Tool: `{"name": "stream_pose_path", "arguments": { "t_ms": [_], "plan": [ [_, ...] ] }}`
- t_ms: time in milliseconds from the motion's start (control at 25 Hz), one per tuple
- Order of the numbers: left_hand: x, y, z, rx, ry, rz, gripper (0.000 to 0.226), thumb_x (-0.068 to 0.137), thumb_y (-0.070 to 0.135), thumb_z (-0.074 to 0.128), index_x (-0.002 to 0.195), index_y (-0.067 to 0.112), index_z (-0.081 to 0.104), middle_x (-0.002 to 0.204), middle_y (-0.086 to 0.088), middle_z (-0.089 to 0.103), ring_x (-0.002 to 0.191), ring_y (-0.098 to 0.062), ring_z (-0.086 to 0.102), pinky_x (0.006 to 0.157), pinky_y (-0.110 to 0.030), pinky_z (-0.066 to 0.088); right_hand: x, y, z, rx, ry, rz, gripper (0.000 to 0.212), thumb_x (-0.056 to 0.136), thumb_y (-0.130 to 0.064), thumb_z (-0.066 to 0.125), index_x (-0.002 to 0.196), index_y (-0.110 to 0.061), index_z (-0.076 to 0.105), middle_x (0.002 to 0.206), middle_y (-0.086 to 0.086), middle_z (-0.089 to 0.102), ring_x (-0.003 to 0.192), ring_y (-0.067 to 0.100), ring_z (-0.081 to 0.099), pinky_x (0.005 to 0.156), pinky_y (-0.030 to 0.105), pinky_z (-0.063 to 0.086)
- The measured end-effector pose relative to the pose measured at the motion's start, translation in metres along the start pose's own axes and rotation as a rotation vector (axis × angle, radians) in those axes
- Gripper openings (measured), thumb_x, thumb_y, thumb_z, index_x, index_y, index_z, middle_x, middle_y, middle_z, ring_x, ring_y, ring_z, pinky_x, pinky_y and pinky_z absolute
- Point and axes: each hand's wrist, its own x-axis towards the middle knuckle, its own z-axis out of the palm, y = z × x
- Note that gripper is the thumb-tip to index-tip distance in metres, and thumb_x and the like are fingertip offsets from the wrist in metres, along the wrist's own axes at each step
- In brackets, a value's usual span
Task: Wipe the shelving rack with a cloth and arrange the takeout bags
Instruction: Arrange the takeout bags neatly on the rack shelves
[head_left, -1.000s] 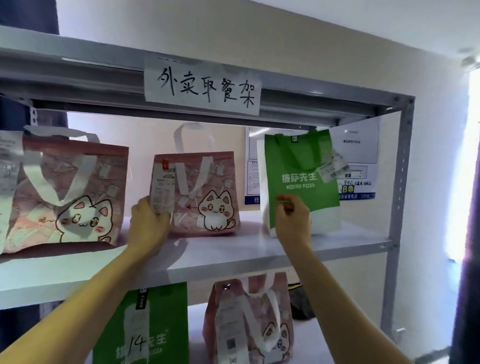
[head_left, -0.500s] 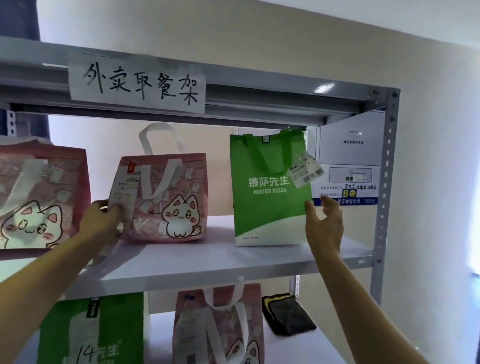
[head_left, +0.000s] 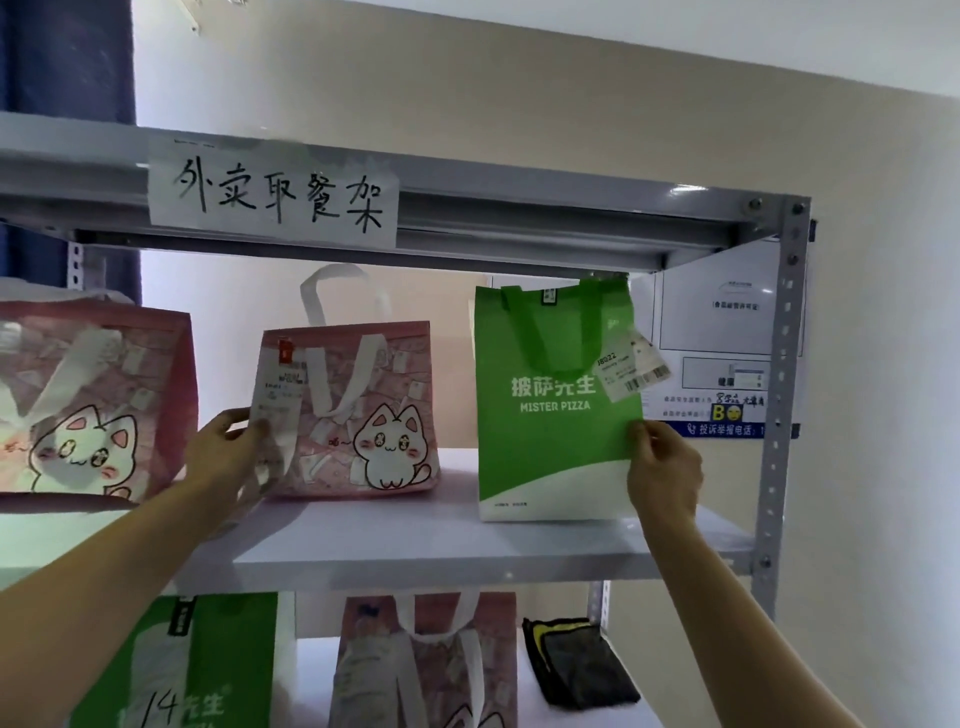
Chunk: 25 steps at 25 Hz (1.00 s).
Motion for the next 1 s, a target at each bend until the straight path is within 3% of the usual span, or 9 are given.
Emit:
{"name": "stream_pose_path", "arguments": {
  "t_ms": [120,240,440,600,680,760,800,920,1000],
  "plan": [
    [-0.02,0.007,0.018,-0.016,-0.028,-0.019,0.019,0.094,0.017,0.064,0.112,0.022,0.065,0.102,-0.012,0.072,0.08,-0.03,0.069,0.069,-0.041,0.06,0.0,0.0,-0.019,0.036,0.053,-0.006,0.017,0.104,-0.022,0.053,0.107,-0.019,0.07,0.09,-0.001,0.067,0.079,0.015,0.061,0.074,0.035,0.05],
    [-0.041,0.018,0.042,-0.032,-0.074,-0.062,0.017,0.097,0.017,0.061,0.112,0.025,0.063,0.1,-0.005,0.069,0.081,-0.027,0.067,0.057,-0.031,0.059,0.002,-0.005,-0.042,0.079,0.076,-0.02,0.014,0.104,-0.02,0.054,0.107,-0.02,0.068,0.085,-0.007,0.065,0.074,0.009,0.059,0.065,0.027,0.047],
    [-0.065,0.027,0.091,-0.006,-0.128,-0.039,0.026,0.099,0.015,0.056,0.123,0.015,0.064,0.117,-0.011,0.068,0.096,-0.036,0.065,0.088,-0.058,0.056,0.002,-0.013,-0.087,0.052,0.148,-0.008,0.019,0.103,-0.022,0.054,0.11,-0.015,0.071,0.087,-0.002,0.067,0.073,0.013,0.059,0.074,0.036,0.051],
    [-0.08,0.029,0.126,0.089,-0.09,-0.02,0.028,0.099,0.021,0.053,0.125,0.017,0.064,0.12,-0.009,0.068,0.089,-0.029,0.059,0.095,-0.052,0.053,-0.011,-0.022,-0.126,-0.006,0.233,-0.053,0.017,0.103,-0.023,0.054,0.107,-0.02,0.07,0.092,0.001,0.065,0.073,0.017,0.059,0.069,0.03,0.045],
    [-0.085,0.03,0.141,0.096,-0.048,-0.034,0.025,0.099,0.021,0.053,0.121,0.018,0.065,0.115,-0.009,0.069,0.082,-0.027,0.06,0.083,-0.048,0.058,-0.019,-0.027,-0.144,-0.021,0.269,-0.068,0.014,0.102,-0.024,0.055,0.103,-0.025,0.069,0.089,0.0,0.064,0.071,0.013,0.057,0.07,0.031,0.045],
    [-0.088,0.033,0.154,0.066,-0.003,-0.067,0.02,0.099,0.017,0.052,0.112,0.019,0.066,0.104,-0.009,0.069,0.067,-0.022,0.061,0.052,-0.032,0.06,-0.024,-0.032,-0.161,-0.03,0.293,-0.077,0.015,0.101,-0.026,0.055,0.103,-0.025,0.07,0.089,0.0,0.065,0.073,0.016,0.058,0.074,0.036,0.045],
    [-0.089,0.035,0.16,0.057,0.013,-0.086,0.02,0.098,0.015,0.05,0.109,0.021,0.067,0.099,-0.009,0.068,0.064,-0.021,0.061,0.044,-0.027,0.056,-0.027,-0.033,-0.168,-0.032,0.296,-0.082,0.015,0.101,-0.027,0.056,0.103,-0.025,0.07,0.087,-0.002,0.065,0.075,0.018,0.059,0.075,0.038,0.046],
    [-0.095,0.041,0.18,0.042,0.003,-0.126,0.021,0.095,0.014,0.051,0.102,0.024,0.068,0.097,-0.01,0.071,0.067,-0.023,0.065,0.053,-0.028,0.057,-0.034,-0.036,-0.184,-0.043,0.296,-0.078,0.013,0.1,-0.029,0.057,0.099,-0.029,0.07,0.083,-0.014,0.066,0.085,0.026,0.064,0.08,0.046,0.053],
    [-0.103,0.043,0.194,0.048,-0.014,-0.143,0.018,0.094,0.015,0.054,0.096,0.026,0.067,0.095,-0.01,0.072,0.063,-0.02,0.063,0.048,-0.021,0.049,-0.037,-0.035,-0.193,-0.038,0.301,-0.056,0.013,0.1,-0.031,0.058,0.101,-0.03,0.071,0.087,-0.01,0.068,0.089,0.031,0.067,0.085,0.054,0.057]
  ]
}}
